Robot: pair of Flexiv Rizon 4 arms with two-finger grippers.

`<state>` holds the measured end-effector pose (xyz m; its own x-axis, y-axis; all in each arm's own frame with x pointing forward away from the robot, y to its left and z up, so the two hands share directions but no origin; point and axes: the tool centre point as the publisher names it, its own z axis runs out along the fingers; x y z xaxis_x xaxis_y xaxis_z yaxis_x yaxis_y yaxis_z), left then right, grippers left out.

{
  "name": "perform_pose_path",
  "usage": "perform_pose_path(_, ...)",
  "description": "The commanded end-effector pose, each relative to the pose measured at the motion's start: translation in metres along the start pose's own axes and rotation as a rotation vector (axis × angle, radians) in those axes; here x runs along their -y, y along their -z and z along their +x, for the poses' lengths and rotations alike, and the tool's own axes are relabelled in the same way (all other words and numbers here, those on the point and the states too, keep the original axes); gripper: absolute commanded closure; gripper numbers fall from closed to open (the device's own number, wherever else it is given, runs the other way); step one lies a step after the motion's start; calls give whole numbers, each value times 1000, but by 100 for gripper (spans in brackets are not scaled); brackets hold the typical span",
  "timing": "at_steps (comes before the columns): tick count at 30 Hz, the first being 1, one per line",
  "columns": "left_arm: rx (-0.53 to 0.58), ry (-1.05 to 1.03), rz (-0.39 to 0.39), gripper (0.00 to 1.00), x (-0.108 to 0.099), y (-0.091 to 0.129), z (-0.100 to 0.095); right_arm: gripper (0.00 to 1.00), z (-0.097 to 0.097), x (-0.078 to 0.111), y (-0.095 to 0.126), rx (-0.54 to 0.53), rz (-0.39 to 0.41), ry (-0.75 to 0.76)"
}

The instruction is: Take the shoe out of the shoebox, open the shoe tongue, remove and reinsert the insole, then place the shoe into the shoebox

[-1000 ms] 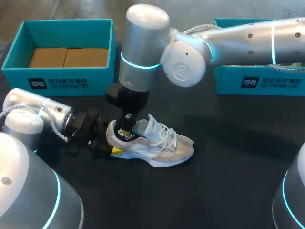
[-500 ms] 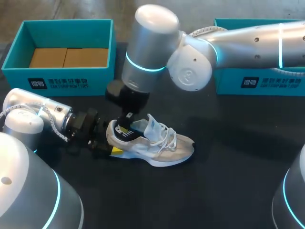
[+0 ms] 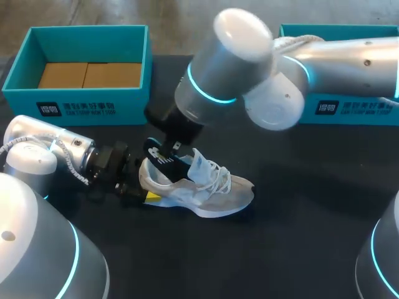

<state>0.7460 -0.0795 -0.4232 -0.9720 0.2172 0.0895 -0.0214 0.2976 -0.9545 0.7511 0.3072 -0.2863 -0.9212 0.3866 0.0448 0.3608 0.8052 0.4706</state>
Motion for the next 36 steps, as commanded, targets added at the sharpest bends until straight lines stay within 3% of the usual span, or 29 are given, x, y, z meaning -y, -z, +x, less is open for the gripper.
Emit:
perform_pose_path(1,1,0,-1,100,-1,-1,-1,100,3,5,17,27,-148,26)
perform_pose_path(12,1,0,-1,100,-1,-1,-1,100,-1,-11,35,59,-305,98)
perform_pose_path(25,1,0,-1,100,-1,-1,-1,100,-13,-43,70,82,-374,135)
perform_pose_path(30,1,0,-1,100,-1,-1,-1,100,-24,-52,89,71,-448,122)
perform_pose_path(36,1,0,-1,100,-1,-1,-1,100,-24,-52,89,71,-448,122)
